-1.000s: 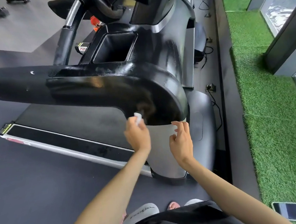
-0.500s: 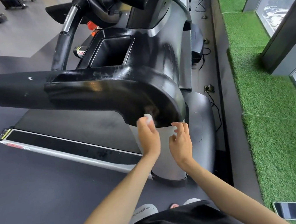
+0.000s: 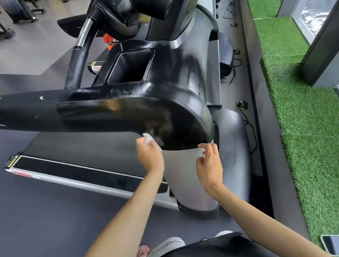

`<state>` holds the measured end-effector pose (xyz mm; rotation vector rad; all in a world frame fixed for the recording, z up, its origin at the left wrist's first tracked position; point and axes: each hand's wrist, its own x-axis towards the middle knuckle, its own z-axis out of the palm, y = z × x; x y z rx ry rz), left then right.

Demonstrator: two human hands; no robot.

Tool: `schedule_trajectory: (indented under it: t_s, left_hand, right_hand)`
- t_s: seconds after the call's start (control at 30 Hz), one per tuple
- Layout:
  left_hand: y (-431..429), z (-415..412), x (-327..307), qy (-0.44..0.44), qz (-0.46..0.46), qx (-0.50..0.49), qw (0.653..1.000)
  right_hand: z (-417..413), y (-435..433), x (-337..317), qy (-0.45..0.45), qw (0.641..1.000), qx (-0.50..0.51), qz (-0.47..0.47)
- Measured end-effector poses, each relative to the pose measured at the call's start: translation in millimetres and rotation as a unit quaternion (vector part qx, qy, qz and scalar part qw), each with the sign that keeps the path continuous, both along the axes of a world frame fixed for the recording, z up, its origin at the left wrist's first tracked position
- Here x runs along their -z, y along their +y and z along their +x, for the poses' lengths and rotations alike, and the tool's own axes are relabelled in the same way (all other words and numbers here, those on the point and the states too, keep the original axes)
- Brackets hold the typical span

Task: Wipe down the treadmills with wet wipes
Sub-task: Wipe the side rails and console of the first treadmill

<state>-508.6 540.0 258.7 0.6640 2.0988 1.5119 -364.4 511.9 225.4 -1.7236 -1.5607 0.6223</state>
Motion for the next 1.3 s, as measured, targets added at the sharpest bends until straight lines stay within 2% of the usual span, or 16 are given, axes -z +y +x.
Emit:
schedule_trajectory:
  t_s: [0.07, 0.17, 0.2, 0.23, 0.3, 0.4, 0.53, 0.6, 0.67, 0.77, 0.87, 1.03, 1.13, 1.3]
  left_hand:
    - [-7.9, 31.9, 2.1, 0.040, 0.034, 0.076, 0.996]
    - [-26.8, 52.6, -5.2, 0.108, 0.050, 0.227, 0.967]
    - [-29.3, 50.8, -10.5, 0.113, 0.060, 0.244, 0.961]
    - [-30.4, 46.8, -20.5, 0.109, 0.079, 0.218, 0.966]
    - [-24.0, 26.5, -41.4, 0.074, 0.135, 0.074, 0.985]
    - [-0.4, -26.6, -67.7, 0.063, 0.201, -0.078, 0.974]
    - [35.5, -47.6, -92.0, 0.110, 0.188, -0.062, 0.974]
    - [42.7, -29.3, -97.7, 0.199, 0.178, -0.013, 0.964]
    - [43.2, -7.8, -97.3, 0.294, 0.182, 0.061, 0.936]
    - [42.0, 15.4, -97.0, 0.387, 0.160, 0.149, 0.896]
    - [36.4, 34.9, -89.0, 0.491, 0.156, 0.219, 0.828]
    - [33.7, 53.8, -58.0, 0.584, 0.173, 0.306, 0.731]
    - [31.8, 63.2, -42.8, 0.641, 0.180, 0.348, 0.660]
    - [22.9, 74.8, -20.0, 0.714, 0.162, 0.408, 0.545]
  right_hand:
    - [0.0, -0.1, 0.4, -0.003, 1.000, -0.001, 0.002]
    - [0.3, 0.0, -0.3, 0.000, 1.000, 0.003, -0.002]
    - [0.1, 0.3, -1.5, 0.000, 1.000, 0.006, -0.003]
    - [-0.5, 0.4, -3.0, -0.001, 1.000, 0.010, -0.004]
    - [-2.2, 0.9, -6.9, -0.001, 1.000, 0.015, 0.000]
    - [-6.3, 3.9, -14.0, 0.005, 1.000, 0.017, 0.022]
    - [-11.6, 6.7, -23.8, 0.012, 0.999, 0.012, 0.049]
    - [-12.2, 7.2, -27.1, 0.013, 0.998, 0.010, 0.060]
    - [-10.9, 8.0, -28.7, 0.011, 0.998, 0.008, 0.067]
    - [-7.7, 9.7, -30.1, 0.013, 0.998, 0.013, 0.066]
    - [-6.3, 9.2, -31.7, 0.021, 0.998, 0.019, 0.055]
    - [1.6, 4.0, -29.8, 0.018, 0.999, 0.028, 0.025]
    - [10.5, 0.9, -23.6, -0.013, 0.999, 0.020, -0.026]
    - [22.7, -6.4, -13.0, -0.008, 0.998, 0.000, -0.058]
